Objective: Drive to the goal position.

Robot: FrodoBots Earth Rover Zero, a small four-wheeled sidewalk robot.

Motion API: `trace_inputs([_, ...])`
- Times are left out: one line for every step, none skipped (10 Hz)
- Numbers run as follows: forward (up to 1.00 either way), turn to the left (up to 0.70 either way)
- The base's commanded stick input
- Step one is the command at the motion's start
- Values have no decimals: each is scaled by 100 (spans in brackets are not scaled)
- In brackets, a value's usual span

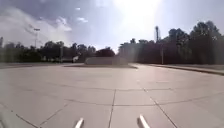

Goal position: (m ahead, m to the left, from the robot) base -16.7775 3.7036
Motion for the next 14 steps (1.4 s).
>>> trace_inputs([70,0])
trace_inputs([70,0])
trace_inputs([70,0])
trace_inputs([70,0])
trace_inputs([70,0])
trace_inputs([70,0])
trace_inputs([70,0])
trace_inputs([70,0])
trace_inputs([70,0])
trace_inputs([70,0])
trace_inputs([70,0])
trace_inputs([70,0])
trace_inputs([70,0])
trace_inputs([70,0])
